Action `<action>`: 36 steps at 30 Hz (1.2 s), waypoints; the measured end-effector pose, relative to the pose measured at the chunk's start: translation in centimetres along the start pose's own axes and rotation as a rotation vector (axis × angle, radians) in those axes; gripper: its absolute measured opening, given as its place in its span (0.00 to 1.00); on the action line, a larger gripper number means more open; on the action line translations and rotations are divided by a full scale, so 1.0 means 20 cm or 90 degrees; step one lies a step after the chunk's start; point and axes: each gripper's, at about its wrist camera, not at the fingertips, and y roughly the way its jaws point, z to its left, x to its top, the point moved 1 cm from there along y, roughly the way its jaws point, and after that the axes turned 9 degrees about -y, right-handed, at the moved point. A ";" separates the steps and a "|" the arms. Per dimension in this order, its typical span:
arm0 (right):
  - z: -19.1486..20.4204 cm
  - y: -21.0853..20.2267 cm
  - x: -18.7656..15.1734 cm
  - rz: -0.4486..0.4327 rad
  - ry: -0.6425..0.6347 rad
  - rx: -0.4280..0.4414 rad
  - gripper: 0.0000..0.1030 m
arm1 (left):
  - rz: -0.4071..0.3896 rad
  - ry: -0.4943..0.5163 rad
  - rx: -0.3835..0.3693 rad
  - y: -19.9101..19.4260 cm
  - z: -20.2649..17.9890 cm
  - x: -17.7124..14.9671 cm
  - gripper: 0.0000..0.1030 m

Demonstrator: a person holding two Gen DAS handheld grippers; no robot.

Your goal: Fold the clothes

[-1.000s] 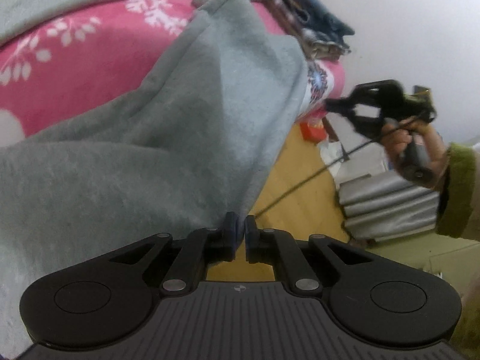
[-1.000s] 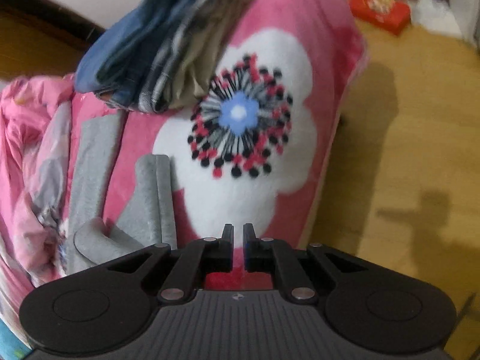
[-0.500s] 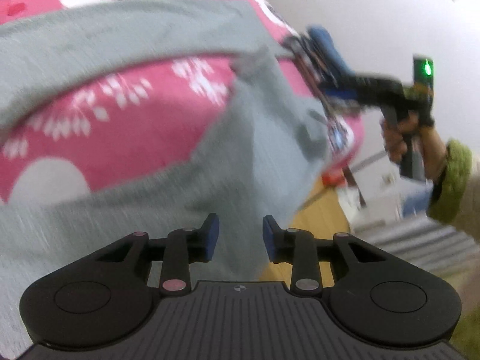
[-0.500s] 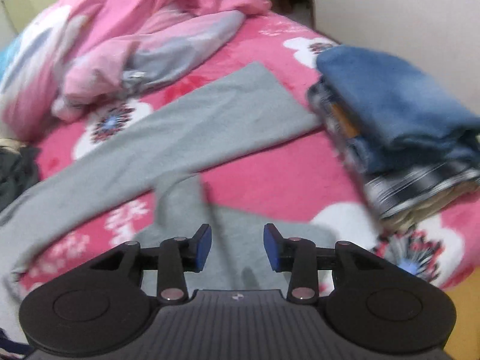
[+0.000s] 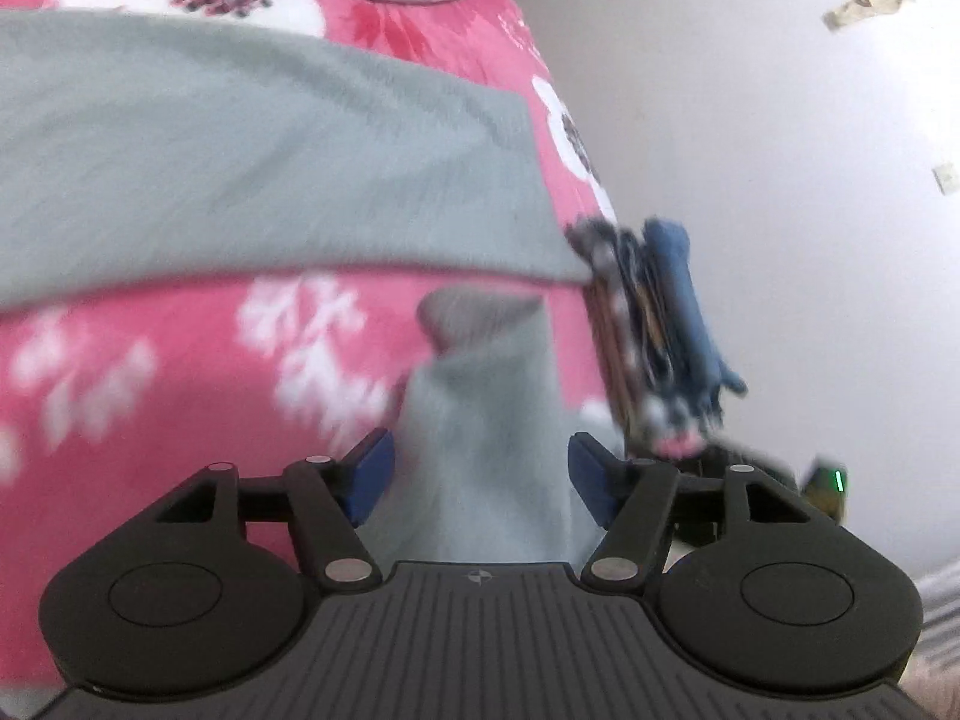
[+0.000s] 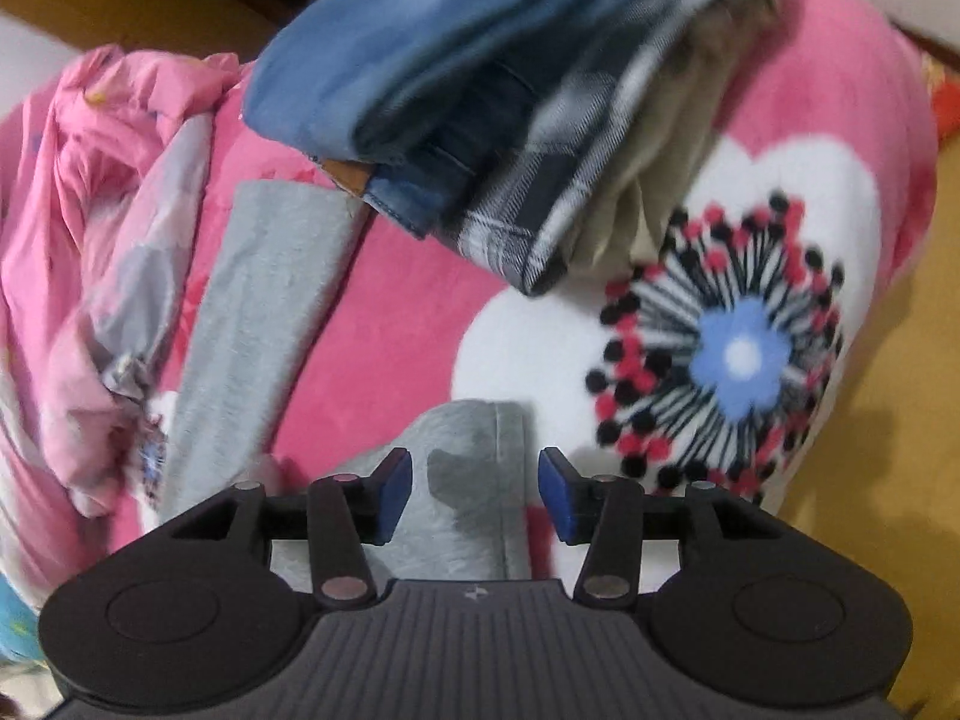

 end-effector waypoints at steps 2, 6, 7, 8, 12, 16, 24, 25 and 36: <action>-0.03 0.01 -0.02 0.008 0.020 0.010 0.49 | -0.004 0.006 0.018 0.09 -0.05 0.07 0.65; -0.09 0.00 -0.04 0.007 0.059 0.054 0.49 | -0.003 0.018 0.052 0.28 -0.15 0.19 0.66; -0.09 0.00 -0.04 0.006 0.065 0.068 0.49 | 0.011 0.014 0.058 0.33 -0.16 0.22 0.66; -0.09 0.02 -0.03 0.008 0.069 0.083 0.49 | 0.027 0.005 0.066 0.37 -0.17 0.24 0.66; -0.06 0.09 0.00 0.021 0.056 0.103 0.49 | 0.066 -0.005 0.120 0.47 -0.22 0.30 0.65; -0.02 0.14 0.02 0.039 0.027 0.091 0.49 | 0.098 0.026 0.123 0.54 -0.32 0.33 0.65; 0.00 0.10 0.02 0.065 0.027 0.092 0.49 | 0.180 0.034 0.204 0.70 -0.35 0.32 0.55; 0.00 0.10 0.02 0.066 0.026 0.093 0.49 | 0.190 0.026 0.217 0.72 -0.34 0.32 0.50; -0.08 -0.06 -0.02 -0.055 0.033 0.128 0.06 | 0.144 0.052 0.167 0.74 -0.46 0.29 0.07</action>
